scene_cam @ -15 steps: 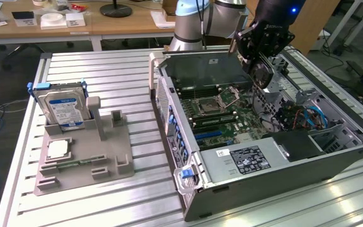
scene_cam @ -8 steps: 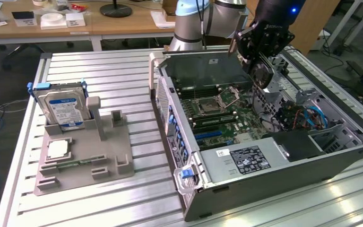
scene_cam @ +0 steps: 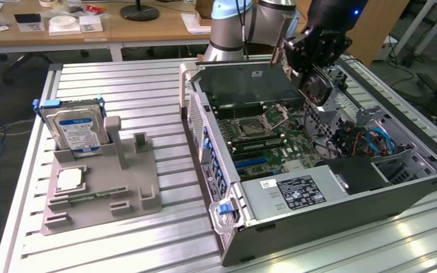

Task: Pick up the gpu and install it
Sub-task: 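Insert the gpu into the slot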

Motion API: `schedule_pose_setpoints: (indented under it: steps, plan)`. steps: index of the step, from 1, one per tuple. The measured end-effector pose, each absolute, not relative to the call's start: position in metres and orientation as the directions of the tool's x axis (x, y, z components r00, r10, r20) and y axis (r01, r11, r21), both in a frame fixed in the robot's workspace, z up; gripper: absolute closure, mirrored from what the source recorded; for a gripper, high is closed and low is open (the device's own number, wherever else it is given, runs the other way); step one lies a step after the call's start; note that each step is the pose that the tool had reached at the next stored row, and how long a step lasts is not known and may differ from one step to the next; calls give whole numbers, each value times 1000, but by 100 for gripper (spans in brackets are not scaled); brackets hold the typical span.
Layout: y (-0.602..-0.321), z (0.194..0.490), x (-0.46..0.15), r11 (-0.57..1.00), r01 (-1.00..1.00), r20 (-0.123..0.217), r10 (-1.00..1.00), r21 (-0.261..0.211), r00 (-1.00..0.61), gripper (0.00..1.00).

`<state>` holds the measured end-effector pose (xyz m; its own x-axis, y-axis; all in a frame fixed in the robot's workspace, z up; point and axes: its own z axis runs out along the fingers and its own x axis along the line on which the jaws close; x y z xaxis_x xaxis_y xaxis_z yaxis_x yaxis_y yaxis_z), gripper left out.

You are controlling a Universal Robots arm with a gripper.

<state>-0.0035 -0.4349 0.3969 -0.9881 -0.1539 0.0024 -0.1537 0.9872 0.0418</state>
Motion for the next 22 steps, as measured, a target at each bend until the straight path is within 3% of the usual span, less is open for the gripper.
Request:
schedule_pose_setpoints:
  steps: [22]
  plan:
    - [-435,396,-4,858,-511,2,-512,42,-859,72]
